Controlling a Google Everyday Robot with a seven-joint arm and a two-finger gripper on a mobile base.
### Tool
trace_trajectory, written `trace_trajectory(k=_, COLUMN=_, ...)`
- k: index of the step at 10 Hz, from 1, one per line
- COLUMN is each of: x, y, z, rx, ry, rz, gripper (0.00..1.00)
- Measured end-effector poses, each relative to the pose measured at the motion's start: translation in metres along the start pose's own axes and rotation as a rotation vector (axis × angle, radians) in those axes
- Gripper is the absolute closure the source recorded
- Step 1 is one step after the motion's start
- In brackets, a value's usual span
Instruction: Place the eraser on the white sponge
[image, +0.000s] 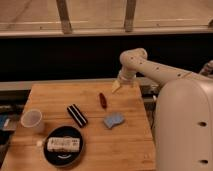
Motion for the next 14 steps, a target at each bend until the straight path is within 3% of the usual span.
trace_trajectory(k=3, x=-0.023, y=0.062, z=0.006, rx=-0.020, ry=-0.009, rz=-0.152, gripper=0.26)
trace_trajectory(k=4, x=-0.030, y=0.099, z=0.009, rx=-0.037, ry=-0.013, rz=-0.237, gripper=0.26)
trace_trajectory(k=6, x=-0.033, y=0.163, z=0.008, rx=-0.083, ry=-0.029, rz=-0.362, gripper=0.26)
trace_trajectory(k=8, x=-0.026, y=0.207, z=0.005, rx=-0.111, ry=-0.050, rz=-0.446, gripper=0.26)
trace_trajectory(k=11, x=-0.025, y=0.206, z=0.004, rx=-0.109, ry=-0.052, rz=-0.447, gripper=0.26)
trace_trajectory(k=14, x=-0.016, y=0.193, z=0.025, rx=-0.154, ry=-0.009, rz=-0.413, gripper=0.26)
